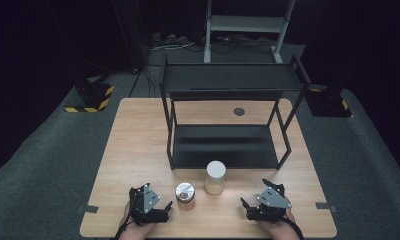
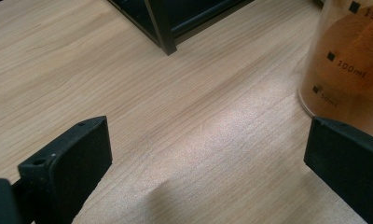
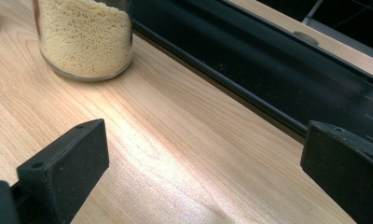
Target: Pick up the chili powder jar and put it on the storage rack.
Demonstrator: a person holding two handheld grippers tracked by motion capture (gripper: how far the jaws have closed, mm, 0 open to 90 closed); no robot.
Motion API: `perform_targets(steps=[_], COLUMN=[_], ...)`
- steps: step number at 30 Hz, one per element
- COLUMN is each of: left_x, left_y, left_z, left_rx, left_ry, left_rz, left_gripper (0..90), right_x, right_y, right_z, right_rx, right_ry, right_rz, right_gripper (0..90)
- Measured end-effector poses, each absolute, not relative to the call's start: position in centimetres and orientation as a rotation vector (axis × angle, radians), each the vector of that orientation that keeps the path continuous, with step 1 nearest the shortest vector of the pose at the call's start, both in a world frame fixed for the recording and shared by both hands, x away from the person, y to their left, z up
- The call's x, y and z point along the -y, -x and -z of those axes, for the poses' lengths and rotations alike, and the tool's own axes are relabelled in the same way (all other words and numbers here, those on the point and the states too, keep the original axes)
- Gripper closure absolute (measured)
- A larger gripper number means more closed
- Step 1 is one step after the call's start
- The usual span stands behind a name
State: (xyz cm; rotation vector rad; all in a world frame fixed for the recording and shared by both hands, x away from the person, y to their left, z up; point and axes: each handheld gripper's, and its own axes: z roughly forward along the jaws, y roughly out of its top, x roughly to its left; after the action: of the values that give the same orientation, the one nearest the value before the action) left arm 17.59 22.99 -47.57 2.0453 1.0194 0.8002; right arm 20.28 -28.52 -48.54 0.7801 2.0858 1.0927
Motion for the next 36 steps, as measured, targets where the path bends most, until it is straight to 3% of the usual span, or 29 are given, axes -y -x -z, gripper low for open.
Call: perform_targets(steps=[25, 36], left_x=[-22.2, -24.3], left_y=[-17.6, -17.1], left_z=[47.4, 47.1], left_rx=[-0.976, -1.053], left_ry=[-2.113, -1.98], left_rz=[-0.819, -0.761], left_gripper=[1.1, 0.7], right_x=[28.8, 28.8], right_y=[-20.2, -20.2], right_z=[48.6, 48.6], right_rx=[-2.075, -2.075], right_ry=[-0.805, -0.794], right_rz=[-1.109, -1.11], right_gripper=[0.0, 0.0])
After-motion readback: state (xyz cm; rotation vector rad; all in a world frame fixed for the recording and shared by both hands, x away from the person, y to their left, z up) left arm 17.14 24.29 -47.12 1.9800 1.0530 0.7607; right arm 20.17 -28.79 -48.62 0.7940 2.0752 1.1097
